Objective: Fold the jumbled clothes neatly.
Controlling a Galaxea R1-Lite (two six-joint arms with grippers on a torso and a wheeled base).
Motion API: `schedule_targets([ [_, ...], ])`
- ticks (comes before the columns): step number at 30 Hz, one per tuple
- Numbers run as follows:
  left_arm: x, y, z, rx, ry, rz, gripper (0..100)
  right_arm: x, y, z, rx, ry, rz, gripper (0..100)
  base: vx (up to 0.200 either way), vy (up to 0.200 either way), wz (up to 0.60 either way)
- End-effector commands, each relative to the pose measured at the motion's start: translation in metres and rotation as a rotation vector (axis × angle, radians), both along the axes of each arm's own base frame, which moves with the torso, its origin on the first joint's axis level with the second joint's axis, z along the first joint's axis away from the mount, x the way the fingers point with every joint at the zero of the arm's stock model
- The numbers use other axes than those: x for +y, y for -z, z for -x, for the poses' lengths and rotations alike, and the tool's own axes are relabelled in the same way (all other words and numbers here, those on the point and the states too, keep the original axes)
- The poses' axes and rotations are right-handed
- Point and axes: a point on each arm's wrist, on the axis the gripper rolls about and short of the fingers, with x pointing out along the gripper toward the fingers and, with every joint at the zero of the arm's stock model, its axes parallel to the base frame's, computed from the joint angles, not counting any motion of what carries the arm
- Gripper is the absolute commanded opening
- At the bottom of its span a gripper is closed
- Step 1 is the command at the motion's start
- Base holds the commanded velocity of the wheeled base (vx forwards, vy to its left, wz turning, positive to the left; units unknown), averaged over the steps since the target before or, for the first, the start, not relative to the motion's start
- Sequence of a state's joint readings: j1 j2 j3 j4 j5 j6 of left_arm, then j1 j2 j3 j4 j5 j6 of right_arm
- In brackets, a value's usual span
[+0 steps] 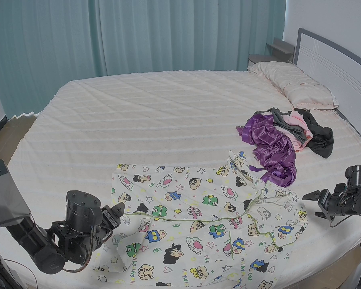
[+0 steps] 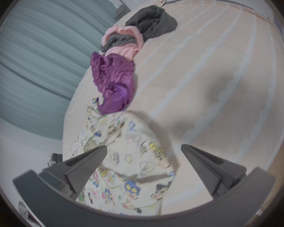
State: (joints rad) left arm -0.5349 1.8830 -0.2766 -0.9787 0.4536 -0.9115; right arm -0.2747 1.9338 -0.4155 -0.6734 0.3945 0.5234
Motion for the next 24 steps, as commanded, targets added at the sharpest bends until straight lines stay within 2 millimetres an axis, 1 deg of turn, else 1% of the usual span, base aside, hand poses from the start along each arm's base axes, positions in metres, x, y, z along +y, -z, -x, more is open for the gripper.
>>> schedule_targets([
  [1,-0.005,0.000,0.013,0.014,0.009,0.073,100,0.029,-0.014,0.017,-0.018,-0.072,-0.024,100,0.000,0.000,0.00],
  [4,-0.004,0.004,0.019,0.041,0.019,0.085,100,0.044,-0.013,0.025,0.006,-0.105,-0.044,100,0.000,0.000,0.00],
  [6,-0.003,0.006,0.021,0.055,0.022,0.082,100,0.049,-0.016,0.034,0.005,-0.111,-0.059,100,-0.200,0.000,0.00],
  [7,-0.003,0.006,0.021,0.055,0.022,0.083,100,0.049,-0.016,0.035,0.005,-0.111,-0.059,100,-0.200,0.000,0.00],
  [8,-0.002,0.007,0.022,0.065,0.016,0.087,100,0.053,-0.019,0.042,0.002,-0.122,-0.063,100,-0.200,0.000,0.00],
  [10,-0.003,0.008,0.023,0.071,0.025,0.100,100,0.056,-0.019,0.049,0.007,-0.138,-0.061,100,-0.200,0.000,0.00],
  [12,-0.004,0.009,0.025,0.083,0.039,0.110,100,0.058,-0.018,0.052,0.010,-0.149,-0.058,100,-0.200,0.000,0.00],
  [17,-0.005,0.010,0.026,0.095,0.050,0.118,100,0.059,-0.017,0.052,0.019,-0.154,-0.060,100,-0.200,0.000,0.00],
  [20,-0.008,0.017,0.028,0.124,0.063,0.099,100,0.061,-0.016,0.054,0.026,-0.160,-0.059,100,-0.200,0.000,0.00],
  [24,-0.014,0.027,0.037,0.172,0.108,0.066,100,0.067,-0.013,0.056,0.042,-0.186,-0.055,100,0.000,0.000,0.00],
])
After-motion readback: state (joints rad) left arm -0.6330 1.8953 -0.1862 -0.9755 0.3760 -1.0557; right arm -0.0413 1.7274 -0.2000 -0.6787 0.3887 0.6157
